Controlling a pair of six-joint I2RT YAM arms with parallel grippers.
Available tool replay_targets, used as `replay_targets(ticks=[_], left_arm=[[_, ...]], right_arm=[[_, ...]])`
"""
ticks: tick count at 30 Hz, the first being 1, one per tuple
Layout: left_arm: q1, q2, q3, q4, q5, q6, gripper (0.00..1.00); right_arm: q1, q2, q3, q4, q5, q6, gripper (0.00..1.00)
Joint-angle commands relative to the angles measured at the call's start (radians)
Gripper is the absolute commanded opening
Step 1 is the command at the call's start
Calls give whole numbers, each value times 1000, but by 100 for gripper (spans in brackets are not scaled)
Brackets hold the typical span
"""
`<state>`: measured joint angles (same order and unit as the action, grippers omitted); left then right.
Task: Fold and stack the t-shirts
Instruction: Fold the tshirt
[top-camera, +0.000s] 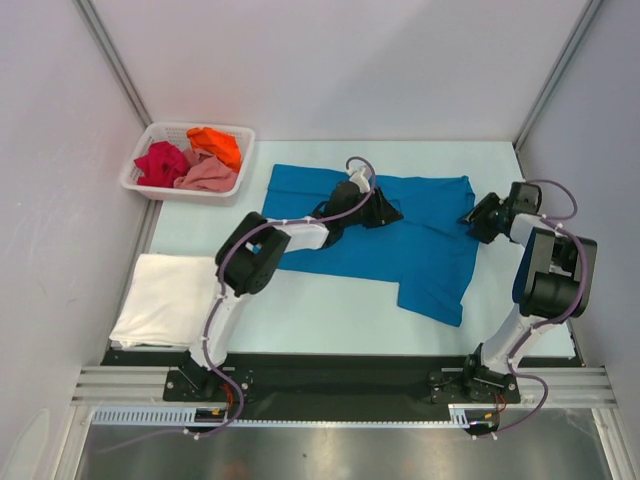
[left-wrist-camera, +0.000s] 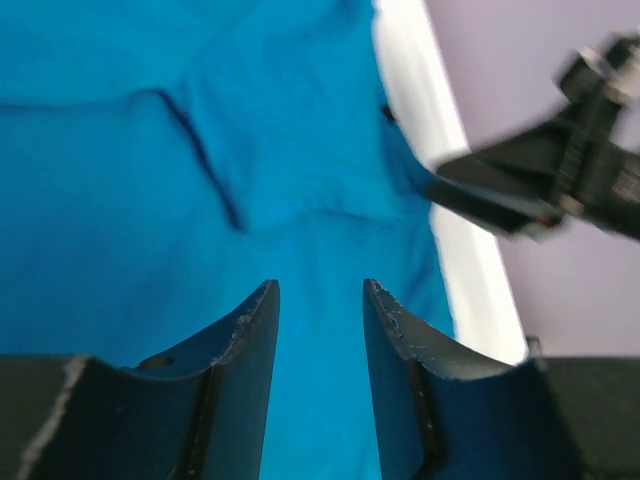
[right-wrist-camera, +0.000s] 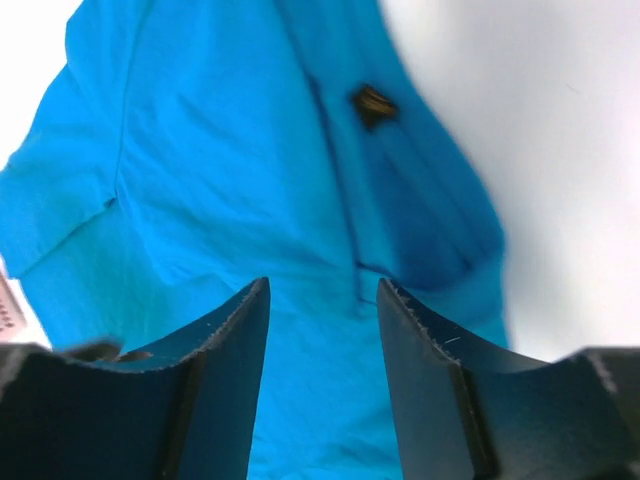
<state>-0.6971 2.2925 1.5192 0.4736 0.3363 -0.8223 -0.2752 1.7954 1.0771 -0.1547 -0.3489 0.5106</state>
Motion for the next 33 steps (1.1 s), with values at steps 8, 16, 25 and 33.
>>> replay_targets(ticks=[8,16,25,33], left_arm=[[-28,191,281,-68,-135,-47,46],[-28,243,357,-191,-180,-84,46],[-32,271,378,-225,-140,-147,46],[-32,301,412,-198,-80,-173,40]], right_arm=[[-24,-123,-111,119,-87,19,52],[-24,-85,-98,127,-84,26,52],[-29,-9,-66,95,-70,29,55],[-28,55,-62,142,-97,54,48]])
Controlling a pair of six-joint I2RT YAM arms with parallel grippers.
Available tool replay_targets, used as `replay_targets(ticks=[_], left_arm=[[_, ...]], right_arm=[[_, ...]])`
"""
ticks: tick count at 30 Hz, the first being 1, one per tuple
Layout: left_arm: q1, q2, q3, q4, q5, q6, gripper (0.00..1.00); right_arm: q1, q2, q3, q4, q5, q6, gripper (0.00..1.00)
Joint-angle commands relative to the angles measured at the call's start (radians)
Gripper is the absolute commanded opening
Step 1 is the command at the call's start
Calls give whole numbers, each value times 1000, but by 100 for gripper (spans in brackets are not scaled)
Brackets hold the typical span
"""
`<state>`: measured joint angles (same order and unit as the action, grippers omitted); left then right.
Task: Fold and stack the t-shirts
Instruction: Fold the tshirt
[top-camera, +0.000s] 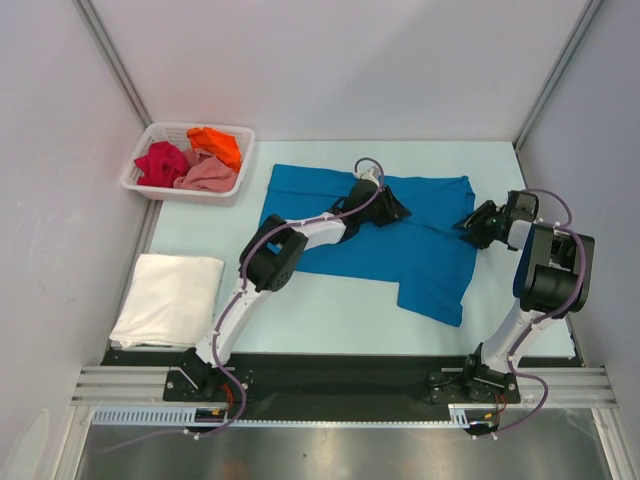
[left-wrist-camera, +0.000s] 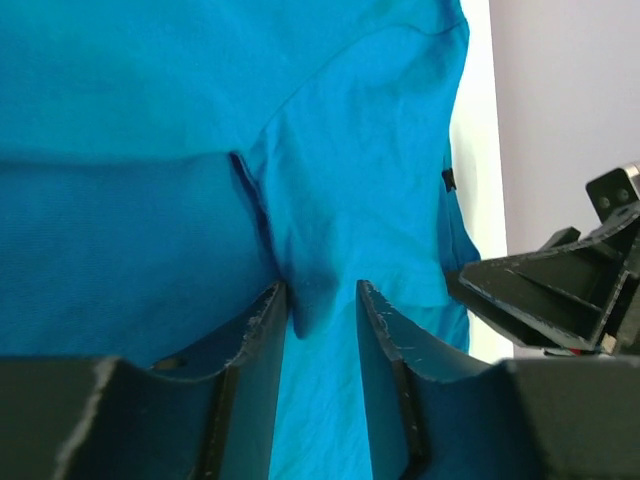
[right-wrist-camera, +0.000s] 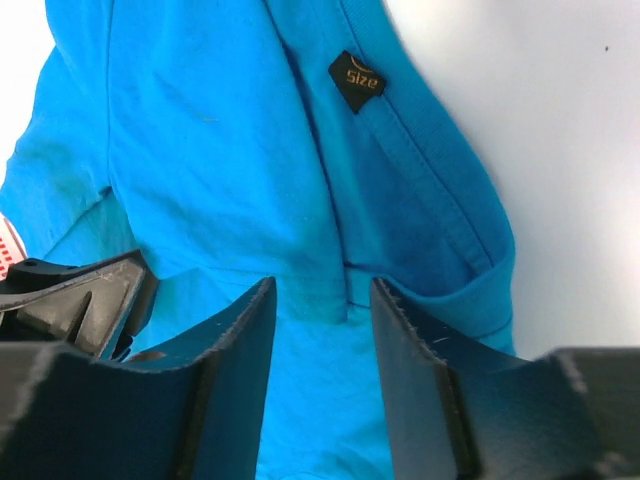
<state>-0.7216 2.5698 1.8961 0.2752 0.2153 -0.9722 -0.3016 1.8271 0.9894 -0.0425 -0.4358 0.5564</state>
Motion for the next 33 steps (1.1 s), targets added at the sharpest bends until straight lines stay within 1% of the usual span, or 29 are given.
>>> replay_targets(ticks=[1,4,5,8,10,11,15,18,19,20,22,26,31,33], left_arm=[[-9,27,35,5,44,-26,39],[-6,32,40,19,56,-37,33],[-6,32,41,24,62,-39,28],[-4,32,52,27,79,-42,23],[-2,18,54,27,82,-40,21],[-2,13,54,24,82,-36,20],[2,4,55,16,84,-31,18],[2,0,67,-1,94,-28,15],[5,0,70,-1,96,-28,15],[7,-3,70,-4,102,-26,13],[10,-16,69,-14,111,-23,11],[20,-42,69,-40,139,-17,3],[31,-82,37,-60,157,1,0],[33,-91,21,-62,162,3,1]], right_arm=[[-2,26,26,30,-11,8,46],[-2,31,25,32,-14,14,43],[-2,29,22,32,-15,14,43],[-2,28,23,42,-26,16,39],[-2,26,23,70,-38,23,38],[-1,26,22,79,-43,30,35],[4,35,28,87,-49,45,28],[4,34,34,84,-44,46,15],[4,25,34,82,-38,43,3],[2,18,34,76,-34,36,0],[1,3,34,64,-21,34,0],[-5,-67,28,4,9,10,0],[-8,-115,12,-19,26,-10,0],[-8,-118,8,-25,28,-12,0]])
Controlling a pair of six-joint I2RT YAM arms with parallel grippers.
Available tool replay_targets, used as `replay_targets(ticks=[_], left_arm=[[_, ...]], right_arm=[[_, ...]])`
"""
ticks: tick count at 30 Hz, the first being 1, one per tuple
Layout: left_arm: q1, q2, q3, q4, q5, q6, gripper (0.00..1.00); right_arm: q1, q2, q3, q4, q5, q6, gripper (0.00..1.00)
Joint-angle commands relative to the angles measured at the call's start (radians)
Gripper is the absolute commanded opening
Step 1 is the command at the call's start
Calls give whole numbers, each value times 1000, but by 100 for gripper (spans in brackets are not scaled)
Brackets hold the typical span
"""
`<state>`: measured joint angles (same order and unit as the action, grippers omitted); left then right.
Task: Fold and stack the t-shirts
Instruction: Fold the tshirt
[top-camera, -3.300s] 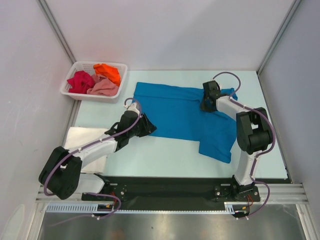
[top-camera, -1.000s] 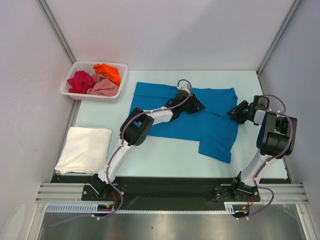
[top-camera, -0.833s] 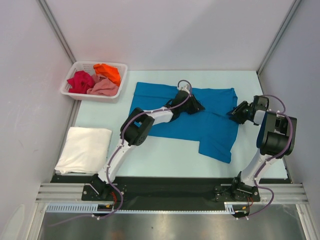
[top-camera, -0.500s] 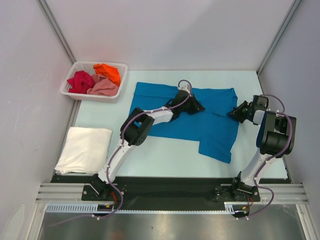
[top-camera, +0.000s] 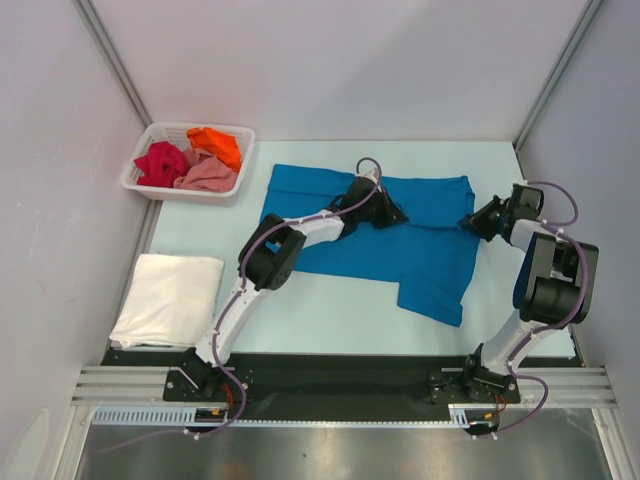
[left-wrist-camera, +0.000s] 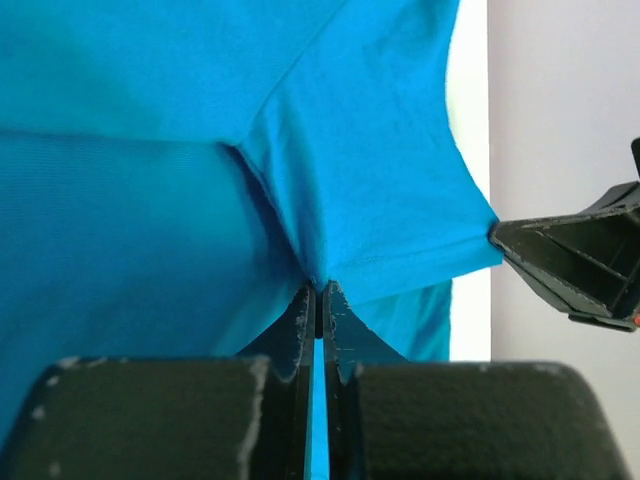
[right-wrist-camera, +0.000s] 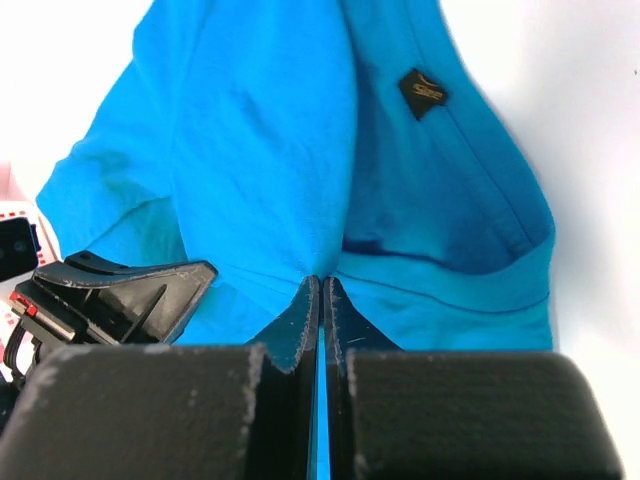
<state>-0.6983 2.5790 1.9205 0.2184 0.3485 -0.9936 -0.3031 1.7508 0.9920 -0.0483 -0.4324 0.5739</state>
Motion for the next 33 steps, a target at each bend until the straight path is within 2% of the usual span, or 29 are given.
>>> replay_targets(ticks=[1,14,17,20,21,22,24,27,29,32,33], left_arm=[[8,-108,-9,-5,38,26,1],[19,-118,-67,4,52,35,3],[23,-123,-78,1,64,49,9],[29,-169,-135,-4,50,94,23],[33,-187,-153,-2,37,137,27],[37,-235,-172,-4,24,157,35],[45,-285,-221,-4,9,197,41],[86,-370,-276,-8,-38,263,46],[135,-393,-285,1,-72,291,46],[210,-332,-197,-26,-71,303,43],[253,-301,-163,-37,-53,277,39]], right_arm=[[-7,-43,2,-27,21,-31,0],[28,-132,-156,22,89,1,0],[36,-120,-158,22,98,3,1],[30,-140,-151,15,121,-11,14],[27,-149,-145,15,130,-25,28],[25,-160,-138,31,145,-32,36],[28,-166,-89,38,176,-52,52],[27,-73,56,64,204,-89,60],[27,-9,129,53,202,-104,61],[27,110,269,51,192,-140,66],[24,169,334,13,182,-149,68]])
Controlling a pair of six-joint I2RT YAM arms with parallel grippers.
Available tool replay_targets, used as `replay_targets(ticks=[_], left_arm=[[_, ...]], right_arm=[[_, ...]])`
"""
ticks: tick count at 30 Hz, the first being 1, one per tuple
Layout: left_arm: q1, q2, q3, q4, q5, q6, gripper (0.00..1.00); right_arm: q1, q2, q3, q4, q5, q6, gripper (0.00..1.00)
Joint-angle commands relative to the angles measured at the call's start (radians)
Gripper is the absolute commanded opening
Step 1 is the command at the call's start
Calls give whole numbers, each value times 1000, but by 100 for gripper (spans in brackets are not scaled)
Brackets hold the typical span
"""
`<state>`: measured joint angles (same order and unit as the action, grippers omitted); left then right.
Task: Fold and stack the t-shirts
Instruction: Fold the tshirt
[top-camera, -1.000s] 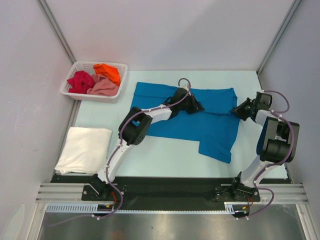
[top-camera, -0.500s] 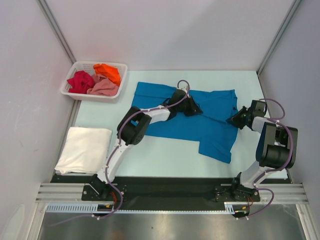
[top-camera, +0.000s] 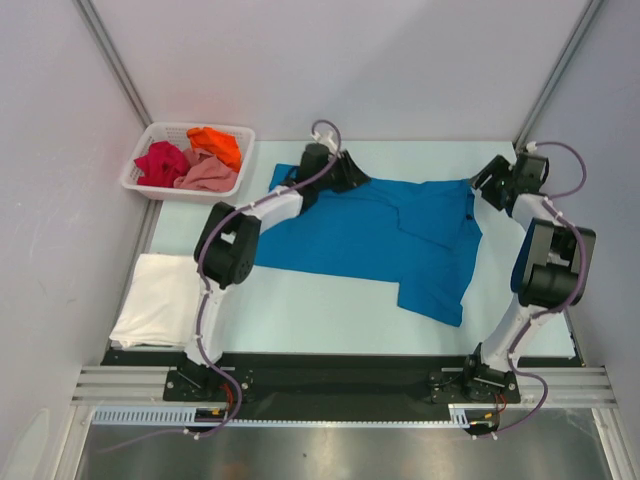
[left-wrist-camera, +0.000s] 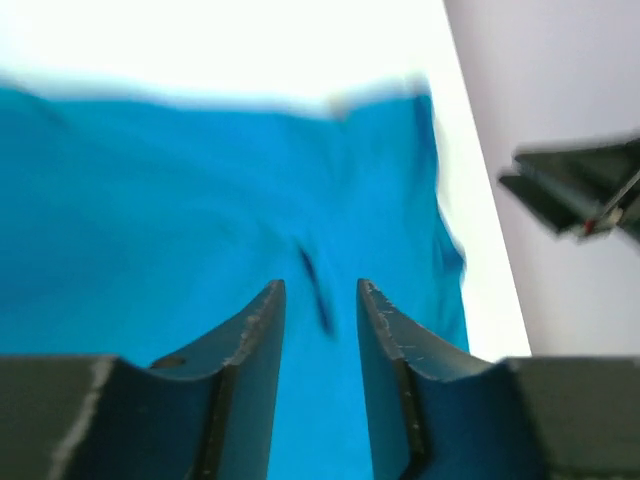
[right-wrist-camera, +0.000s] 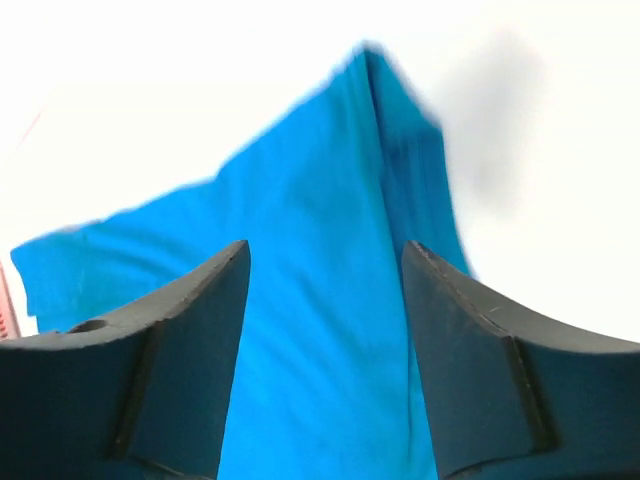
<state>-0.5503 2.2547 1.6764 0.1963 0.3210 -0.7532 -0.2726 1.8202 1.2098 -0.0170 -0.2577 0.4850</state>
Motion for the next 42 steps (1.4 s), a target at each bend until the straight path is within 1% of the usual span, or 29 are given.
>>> replay_targets(ticks=[1,3,4,7,8,9,10,13,16,20,26,27,39,41,42], left_arm=[[125,49,112,-9,7,20,38],[176,104,170,2,44,-21,36],[190,115,178,9,50,-29,36],[228,135,178,58,64,-60,36],[234,141,178,61,61,-63,36],[240,154,180,60,50,-61,36],[245,160,180,58,47,-61,36],[263,178,181,61,43,-77,35],[276,186,180,45,29,-83,35],[288,194,164,31,13,-107,35],[300,193,148,15,6,-123,35],[303,194,146,15,4,-129,35],[322,210,123,0,4,-184,34],[323,212,123,-1,7,-187,34],[323,212,123,-1,6,-187,34]], right_arm=[[-7,125,152,-32,2,-69,68],[-7,171,207,-44,3,-97,70],[-7,210,265,-61,0,-106,70],[-7,290,359,-80,-31,-114,68],[-5,309,384,-86,-37,-112,66],[-5,320,399,-92,-40,-114,61],[-5,330,408,-84,-43,-111,58],[4,363,436,-66,-49,-106,53],[13,398,481,-87,-34,-112,51],[19,430,499,-78,-45,-97,48],[33,465,522,-74,-32,-94,41],[35,470,527,-78,-25,-98,39],[39,495,531,-67,18,-85,37],[38,496,531,-66,21,-82,31],[36,495,530,-66,23,-76,23]])
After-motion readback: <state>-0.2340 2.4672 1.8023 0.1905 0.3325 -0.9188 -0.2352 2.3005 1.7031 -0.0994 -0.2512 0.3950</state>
